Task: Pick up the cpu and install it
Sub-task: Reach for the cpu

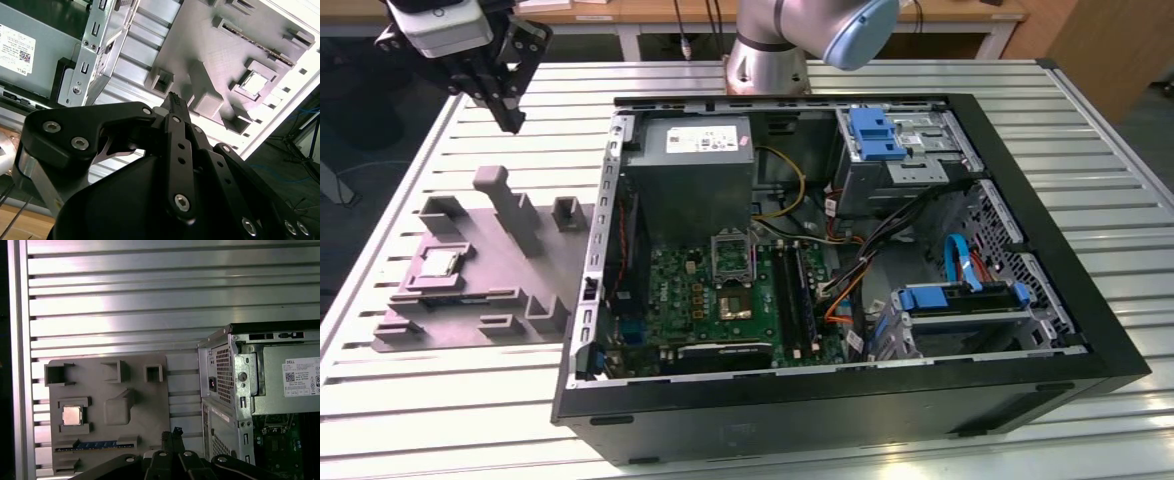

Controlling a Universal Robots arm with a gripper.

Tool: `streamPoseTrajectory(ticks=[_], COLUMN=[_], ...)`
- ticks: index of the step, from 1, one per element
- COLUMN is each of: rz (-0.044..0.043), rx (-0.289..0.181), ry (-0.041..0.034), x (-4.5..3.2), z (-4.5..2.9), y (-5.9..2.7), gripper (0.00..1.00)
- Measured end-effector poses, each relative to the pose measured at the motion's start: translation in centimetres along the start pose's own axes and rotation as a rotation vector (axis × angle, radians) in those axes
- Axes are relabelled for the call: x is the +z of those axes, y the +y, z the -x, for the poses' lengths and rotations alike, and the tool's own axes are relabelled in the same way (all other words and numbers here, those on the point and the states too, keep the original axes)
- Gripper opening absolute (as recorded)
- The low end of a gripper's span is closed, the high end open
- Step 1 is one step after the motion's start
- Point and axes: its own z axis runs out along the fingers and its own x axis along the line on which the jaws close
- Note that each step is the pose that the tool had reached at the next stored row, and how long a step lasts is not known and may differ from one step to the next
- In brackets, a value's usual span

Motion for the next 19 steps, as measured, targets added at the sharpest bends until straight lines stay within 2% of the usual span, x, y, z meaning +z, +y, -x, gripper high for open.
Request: streamPoseTrajectory(ticks=[5,13,19], rz=[-0.0001,0.0000,0.0000], rx=[0.000,0.000,0.000], ry=[0.0001,-0.0001,0.0000], x=[-0.01,-0.01,-0.02], z=[-0.09,-1.34,-1.93], y=[-0.01,-0.10,-0.15], gripper=[0.11,0.11,0.11])
